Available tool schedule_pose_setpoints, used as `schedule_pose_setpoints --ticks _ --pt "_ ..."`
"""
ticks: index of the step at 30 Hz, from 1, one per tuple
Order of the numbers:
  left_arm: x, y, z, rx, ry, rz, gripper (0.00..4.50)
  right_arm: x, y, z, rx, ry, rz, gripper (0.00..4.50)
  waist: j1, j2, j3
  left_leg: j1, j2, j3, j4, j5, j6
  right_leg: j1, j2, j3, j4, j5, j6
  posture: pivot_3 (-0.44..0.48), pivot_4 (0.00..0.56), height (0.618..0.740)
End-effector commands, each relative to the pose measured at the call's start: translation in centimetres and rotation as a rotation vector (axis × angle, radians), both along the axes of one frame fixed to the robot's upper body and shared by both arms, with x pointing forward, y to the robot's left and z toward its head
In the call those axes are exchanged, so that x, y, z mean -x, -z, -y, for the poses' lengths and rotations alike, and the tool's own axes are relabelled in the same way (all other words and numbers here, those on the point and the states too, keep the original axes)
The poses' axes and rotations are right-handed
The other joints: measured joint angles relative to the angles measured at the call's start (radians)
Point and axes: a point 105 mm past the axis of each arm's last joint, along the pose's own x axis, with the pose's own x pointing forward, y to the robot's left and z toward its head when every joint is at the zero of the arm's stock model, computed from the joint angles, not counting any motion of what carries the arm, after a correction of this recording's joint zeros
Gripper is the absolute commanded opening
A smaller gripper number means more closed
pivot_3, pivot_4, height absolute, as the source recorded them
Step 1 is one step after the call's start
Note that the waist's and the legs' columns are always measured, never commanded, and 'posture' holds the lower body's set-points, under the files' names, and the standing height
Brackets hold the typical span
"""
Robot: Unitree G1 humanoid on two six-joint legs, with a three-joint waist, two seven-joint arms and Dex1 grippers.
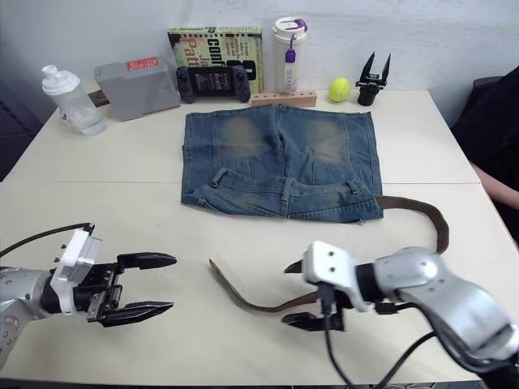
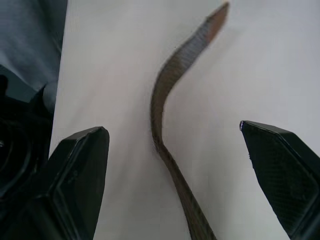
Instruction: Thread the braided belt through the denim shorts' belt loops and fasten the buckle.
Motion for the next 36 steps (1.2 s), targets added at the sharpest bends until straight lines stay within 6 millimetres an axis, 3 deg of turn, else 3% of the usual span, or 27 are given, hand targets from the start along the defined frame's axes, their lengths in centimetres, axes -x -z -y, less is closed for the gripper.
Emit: schedule_pose_setpoints --ticks 1,6,7,9,12,16,17,25,32,36 --pt "0.4 -0.3 -0.1 -0.033 0.004 0.031 4.50 -0.5 1.8 -1.5 0.058 -0.041 0.066 4.45 -0.001 0.000 0.000 0.000 0.000 0.000 0.000 0.000 0.000 0.000 0.000 0.000 0.000 0.000 0.000 0.000 0.150 0.693" --pt "0.4 -0.1 -0.9 -0.046 -0.040 0.030 4.50 -1.6 4.8 -2.3 0.134 -0.032 0.116 4.45 0.001 -0.001 0.000 0.000 0.000 0.000 0.001 0.000 0.000 0.001 0.000 0.000 0.000 0.000 0.000 0.000 0.150 0.693" --pt "0.4 -0.1 -1.1 -0.047 -0.045 0.029 4.50 -1.8 4.9 -2.4 0.132 -0.027 0.122 4.22 0.001 -0.001 0.000 0.000 0.000 0.000 0.001 0.000 0.000 0.000 0.000 0.000 0.001 0.000 0.000 0.000 0.150 0.693" --pt "0.2 0.2 -1.7 -0.053 -0.070 0.028 4.50 -2.0 4.9 -2.4 0.127 -0.033 0.139 3.64 0.000 -0.001 -0.001 0.001 0.000 0.000 0.001 0.000 0.000 0.001 0.000 0.000 0.001 0.000 0.000 0.000 0.150 0.693" --pt "-0.1 0.3 -2.3 -0.033 -0.103 0.023 4.50 -2.0 4.6 -2.3 0.101 -0.050 0.146 2.16 -0.006 -0.001 -0.001 0.001 0.000 0.000 0.001 0.001 -0.001 0.001 0.000 0.000 0.002 0.000 0.000 0.000 0.150 0.693" --pt "-1.1 -0.3 -1.8 0.107 -0.137 -0.005 4.50 -2.2 0.6 -1.5 -0.144 -0.046 0.046 0.29 -0.011 -0.001 0.000 0.001 0.000 0.000 0.001 0.001 0.000 0.001 0.000 -0.001 0.003 0.000 0.000 0.000 0.150 0.693" --pt "-1.1 -0.3 -1.4 0.158 -0.131 -0.033 4.50 -2.5 -0.8 -0.9 -0.206 -0.031 0.013 0.07 -0.012 -0.002 0.000 0.001 0.000 -0.001 0.001 0.001 0.000 0.001 0.000 -0.001 0.003 0.001 0.000 0.000 0.150 0.693" --pt "-0.9 -1.6 3.7 0.566 0.020 -0.257 4.50 -2.7 -9.5 2.4 -0.506 -0.013 -0.188 0.07 -0.018 -0.002 0.000 0.001 0.000 -0.003 0.002 0.001 0.001 0.002 -0.001 -0.002 0.003 0.001 0.001 0.000 0.150 0.693" --pt "-3.9 -4.3 7.9 0.856 0.078 -0.325 4.50 -1.5 -11.0 2.6 -0.548 -0.031 -0.275 0.07 -0.012 -0.003 0.001 0.000 -0.001 -0.005 0.005 0.002 0.002 0.005 0.000 -0.005 0.003 0.002 0.003 0.000 0.150 0.693" --pt "-3.7 -4.5 9.7 0.884 0.165 -0.417 4.50 -1.4 -11.3 2.4 -0.570 -0.020 -0.273 0.07 -0.018 -0.003 0.001 0.001 -0.002 -0.004 0.007 0.002 0.004 0.006 0.000 -0.004 0.002 0.004 0.006 0.000 0.150 0.693"
